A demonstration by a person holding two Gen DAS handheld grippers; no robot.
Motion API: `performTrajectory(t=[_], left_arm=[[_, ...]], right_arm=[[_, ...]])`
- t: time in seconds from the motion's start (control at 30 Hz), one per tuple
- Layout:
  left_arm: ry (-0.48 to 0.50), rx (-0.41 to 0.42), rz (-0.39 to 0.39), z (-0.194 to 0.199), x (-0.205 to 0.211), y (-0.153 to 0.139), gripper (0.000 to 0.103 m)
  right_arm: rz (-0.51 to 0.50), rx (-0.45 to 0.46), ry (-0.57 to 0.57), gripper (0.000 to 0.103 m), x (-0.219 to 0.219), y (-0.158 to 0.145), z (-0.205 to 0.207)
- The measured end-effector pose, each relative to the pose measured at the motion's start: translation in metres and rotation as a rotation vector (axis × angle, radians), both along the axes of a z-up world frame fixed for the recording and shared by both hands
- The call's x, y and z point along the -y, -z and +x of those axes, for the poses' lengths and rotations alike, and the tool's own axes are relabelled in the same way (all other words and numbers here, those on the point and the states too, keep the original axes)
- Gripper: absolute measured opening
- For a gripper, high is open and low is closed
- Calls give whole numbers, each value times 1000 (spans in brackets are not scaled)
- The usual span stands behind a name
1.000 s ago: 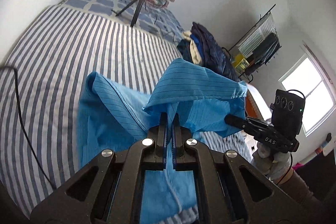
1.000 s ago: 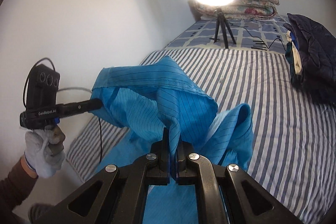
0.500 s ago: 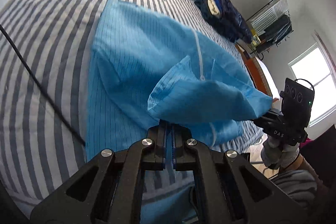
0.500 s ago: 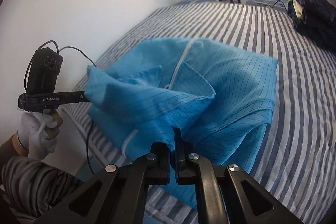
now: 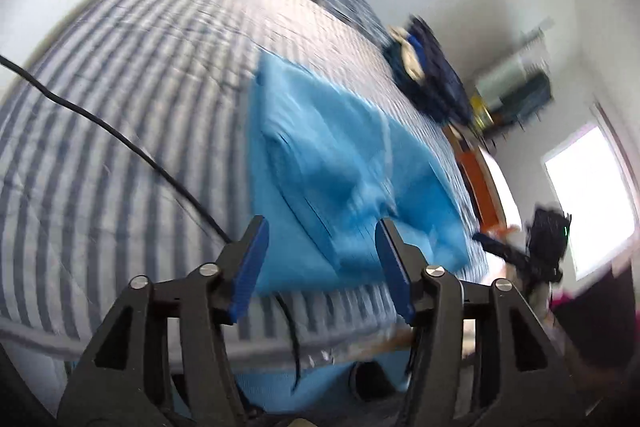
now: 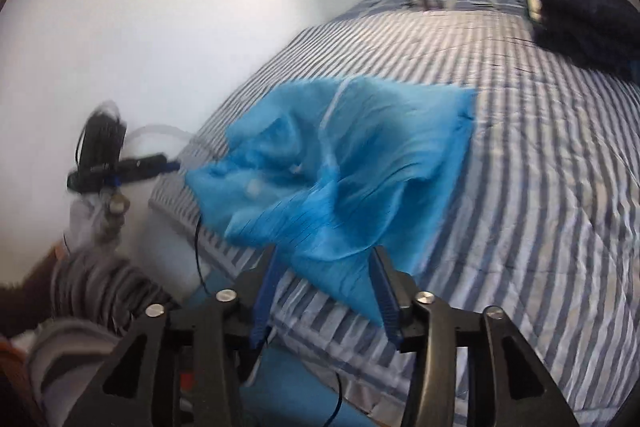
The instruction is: Fold large clothes
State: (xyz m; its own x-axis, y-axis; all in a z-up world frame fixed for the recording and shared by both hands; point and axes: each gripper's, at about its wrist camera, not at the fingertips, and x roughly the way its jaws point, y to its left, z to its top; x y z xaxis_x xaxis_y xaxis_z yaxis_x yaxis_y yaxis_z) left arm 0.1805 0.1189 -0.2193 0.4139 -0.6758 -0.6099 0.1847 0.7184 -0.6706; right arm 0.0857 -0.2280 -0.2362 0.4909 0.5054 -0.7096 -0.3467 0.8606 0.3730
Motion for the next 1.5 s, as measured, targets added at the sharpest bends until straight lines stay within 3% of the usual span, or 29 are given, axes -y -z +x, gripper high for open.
performTrajectory(t=[0.1,0.2,0.33,0.37,0.43,0.47,0.5,0.6,0.7,0.8,0.93,1.03,1.1,1.17,1.3,1.5], left_arm=[[-47,-92,-85,32,-3,14,58],[-96,-157,-110,58,0,32,58],[-122,-222,-147,73,5,52,58],[-124,-226,-145,76,8,54,56],[-111,-222,-140,77,12,57,25],[-104,-218,-122,78,15,56,7],[-102,-204,-97,78,18,53,6],[-86,-160,-75,74,25,37,2],[-90,-146,-116,67,19,25,1],[-93,-142,-20,60,12,33,1],[-88,-176,74,61,14,54,2],[-99,-152,79,55,5,46,5],[-128,-86,127,45,-5,28,11],[-134,-30,105,41,-8,10,11],[-48,62,102,49,20,-20,11],[63,64,128,96,88,-21,11]], right_arm=[[103,-31,116,56,24,4,23],[209,-88,164,57,36,16,43],[246,-129,191,57,35,31,62],[255,-141,189,57,33,35,66],[276,-165,197,55,27,45,79],[305,-180,204,41,28,50,83],[329,-193,205,23,29,53,87],[351,-214,202,2,27,55,94],[340,-172,171,1,23,42,86],[351,-160,162,0,25,39,73],[203,-209,197,2,17,65,74],[142,-223,226,18,13,68,75],[83,-167,219,23,12,49,65],[31,-87,221,23,10,26,56],[-20,91,177,28,-8,-12,53],[-143,124,113,26,-52,-8,104]])
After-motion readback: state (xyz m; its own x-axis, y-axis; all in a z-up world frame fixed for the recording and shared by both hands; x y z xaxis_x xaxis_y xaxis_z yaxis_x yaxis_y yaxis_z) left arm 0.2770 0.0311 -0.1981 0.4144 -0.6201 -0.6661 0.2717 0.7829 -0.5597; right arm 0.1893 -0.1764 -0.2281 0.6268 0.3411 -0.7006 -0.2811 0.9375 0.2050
